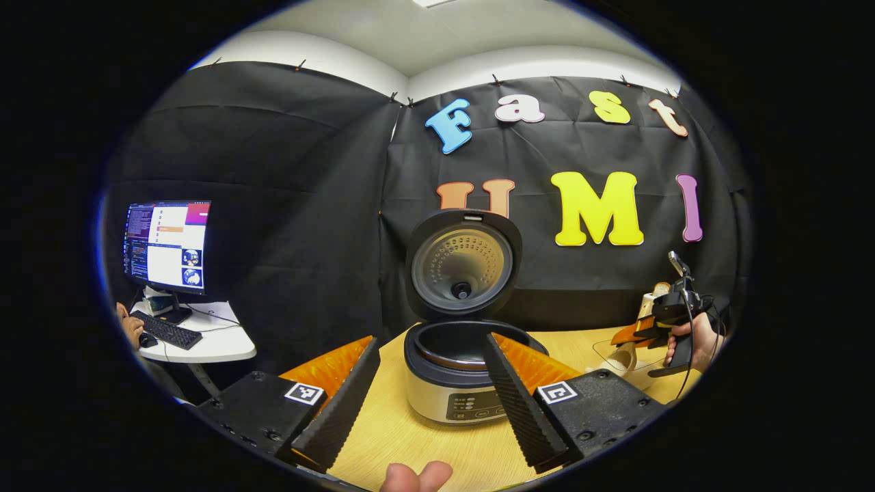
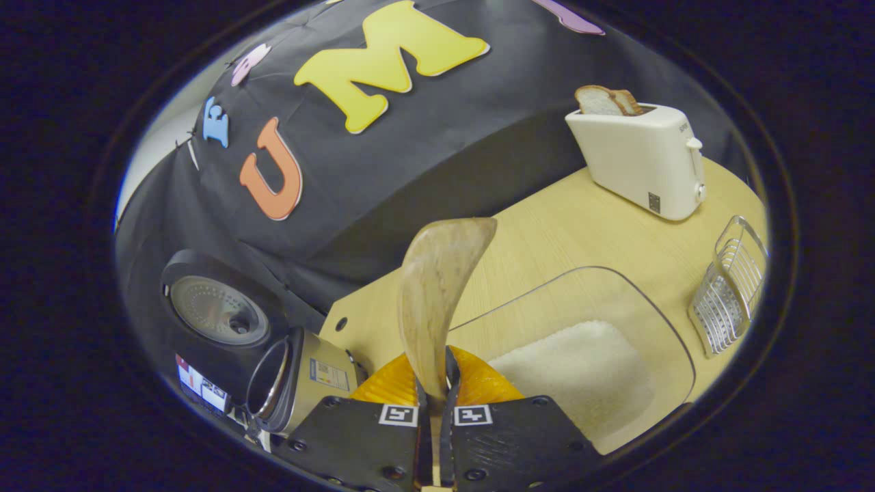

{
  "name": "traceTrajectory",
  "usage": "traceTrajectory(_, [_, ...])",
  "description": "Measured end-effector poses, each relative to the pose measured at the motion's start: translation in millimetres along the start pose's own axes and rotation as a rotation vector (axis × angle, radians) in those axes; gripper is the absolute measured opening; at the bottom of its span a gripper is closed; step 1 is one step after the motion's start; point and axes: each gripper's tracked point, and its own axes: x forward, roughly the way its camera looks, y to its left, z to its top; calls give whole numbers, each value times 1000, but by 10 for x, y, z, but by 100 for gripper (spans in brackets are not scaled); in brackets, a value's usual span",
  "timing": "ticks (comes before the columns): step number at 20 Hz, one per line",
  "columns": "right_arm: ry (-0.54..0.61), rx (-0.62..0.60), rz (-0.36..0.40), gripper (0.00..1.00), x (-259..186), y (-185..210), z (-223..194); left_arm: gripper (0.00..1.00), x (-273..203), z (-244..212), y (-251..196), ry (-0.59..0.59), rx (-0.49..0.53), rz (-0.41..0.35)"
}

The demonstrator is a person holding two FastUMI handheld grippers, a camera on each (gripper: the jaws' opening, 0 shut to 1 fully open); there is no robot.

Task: Close the left gripper, press the button to open the rice cooker; take a wooden spoon from the chopstick holder with the right hand, scoop a spoonful of rice and pour it into the rice cooker, then put the wooden spoon back into the chopstick holder.

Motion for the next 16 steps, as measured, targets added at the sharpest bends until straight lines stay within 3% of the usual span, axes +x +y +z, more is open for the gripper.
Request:
traceTrajectory(8, [-122,205,100,4,-264,-223,427,98,-10,13,7,-6,4,35])
traceTrajectory(16, [-120,355,191,5,-411,-273,543,97,-27,35,-176,-25,-2,57])
